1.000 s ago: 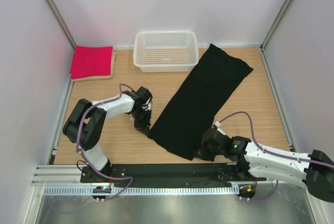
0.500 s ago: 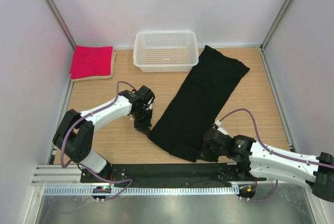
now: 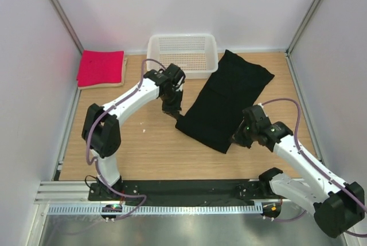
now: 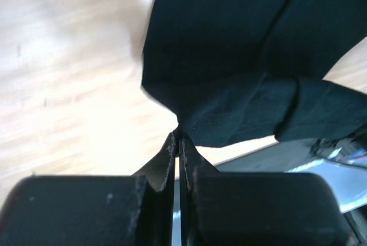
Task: Fold and stack the t-shirts
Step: Fold the tshirt
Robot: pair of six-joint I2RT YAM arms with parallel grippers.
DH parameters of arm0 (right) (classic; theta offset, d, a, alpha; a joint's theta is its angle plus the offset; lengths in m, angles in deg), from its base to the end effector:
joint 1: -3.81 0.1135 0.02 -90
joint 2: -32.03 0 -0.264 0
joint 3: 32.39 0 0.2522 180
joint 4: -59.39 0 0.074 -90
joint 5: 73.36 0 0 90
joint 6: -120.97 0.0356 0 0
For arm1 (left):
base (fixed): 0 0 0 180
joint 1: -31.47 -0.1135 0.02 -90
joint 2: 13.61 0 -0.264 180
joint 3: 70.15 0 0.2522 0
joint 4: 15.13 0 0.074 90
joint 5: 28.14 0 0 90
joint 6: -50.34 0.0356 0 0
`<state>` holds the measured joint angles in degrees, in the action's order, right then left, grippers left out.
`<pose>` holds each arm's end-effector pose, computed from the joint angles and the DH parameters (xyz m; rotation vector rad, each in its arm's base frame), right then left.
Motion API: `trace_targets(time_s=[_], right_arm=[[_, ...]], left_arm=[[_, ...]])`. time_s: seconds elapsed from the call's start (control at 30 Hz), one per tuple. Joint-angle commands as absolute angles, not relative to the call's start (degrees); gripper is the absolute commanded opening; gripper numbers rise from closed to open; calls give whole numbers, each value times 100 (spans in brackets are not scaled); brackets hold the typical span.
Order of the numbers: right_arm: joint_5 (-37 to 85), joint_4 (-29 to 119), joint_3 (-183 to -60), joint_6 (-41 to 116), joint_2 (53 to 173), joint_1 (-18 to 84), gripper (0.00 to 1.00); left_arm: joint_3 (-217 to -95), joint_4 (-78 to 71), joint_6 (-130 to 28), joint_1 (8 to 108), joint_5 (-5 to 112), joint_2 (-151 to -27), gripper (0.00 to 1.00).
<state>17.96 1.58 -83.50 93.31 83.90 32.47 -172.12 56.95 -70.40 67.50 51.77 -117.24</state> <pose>0.1455 0.0805 0.2243 0.7787 2.6032 0.5672 0.2914 -0.2196 0.2581 0.1743 2.9627 -0.4520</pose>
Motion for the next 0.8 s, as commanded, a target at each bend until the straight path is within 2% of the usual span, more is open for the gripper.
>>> trace_targets(time_s=[0.0,0.33,0.47,0.77], right_arm=[[2156,-392,-9078,8066,8677,2581,1],[2665,-930,-10468,6789,9855,857,1],[2798,-825,-10820,6560,10338,566,1],[2965,-288,-11005,6366,10946,143,1]], left_arm=[[-18083,5936,-6813,6768,5307,-12170,0],[-20606,5892,-6927,6768,5263,-13770,0],[-21379,5708,-6980,6768,5219,-14253,0],[-21434,4847,-7068,6759,5298,-14615,0]])
